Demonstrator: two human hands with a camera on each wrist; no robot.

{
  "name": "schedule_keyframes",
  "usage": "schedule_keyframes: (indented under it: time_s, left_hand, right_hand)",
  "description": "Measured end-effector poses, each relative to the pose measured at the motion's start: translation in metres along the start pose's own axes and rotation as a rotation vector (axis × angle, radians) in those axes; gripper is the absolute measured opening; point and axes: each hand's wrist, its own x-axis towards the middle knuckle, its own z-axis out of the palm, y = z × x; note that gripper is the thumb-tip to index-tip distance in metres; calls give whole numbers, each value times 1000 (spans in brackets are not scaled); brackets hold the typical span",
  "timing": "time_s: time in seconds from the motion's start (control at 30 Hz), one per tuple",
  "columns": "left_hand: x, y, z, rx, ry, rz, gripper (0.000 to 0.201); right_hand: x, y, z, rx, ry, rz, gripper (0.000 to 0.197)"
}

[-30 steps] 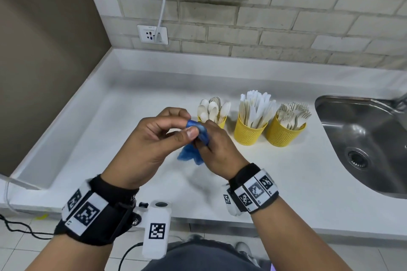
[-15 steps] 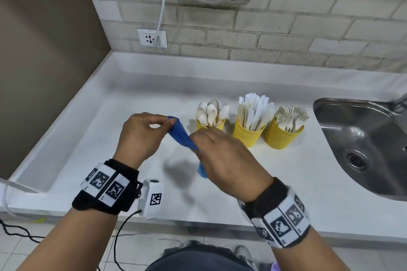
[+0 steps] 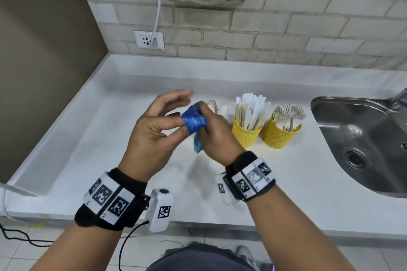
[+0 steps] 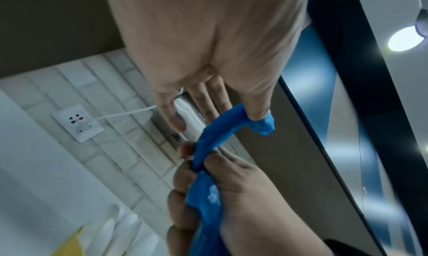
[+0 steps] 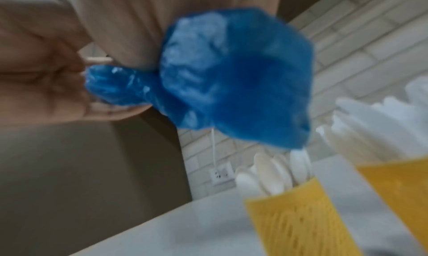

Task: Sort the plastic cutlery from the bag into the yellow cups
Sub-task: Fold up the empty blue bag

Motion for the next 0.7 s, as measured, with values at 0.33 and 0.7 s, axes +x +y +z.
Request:
schedule_keyframes:
  time_s: [0.33,0.7]
  left_hand:
    - [15,-34,-35,110,378,-223,14]
    - [-3,-34,-10,-73,-293,-512,8]
  right_hand:
    - [-48,-13,36,-155,-315,43,12]
    - [0,-71,-57,-157,-113,-158,17]
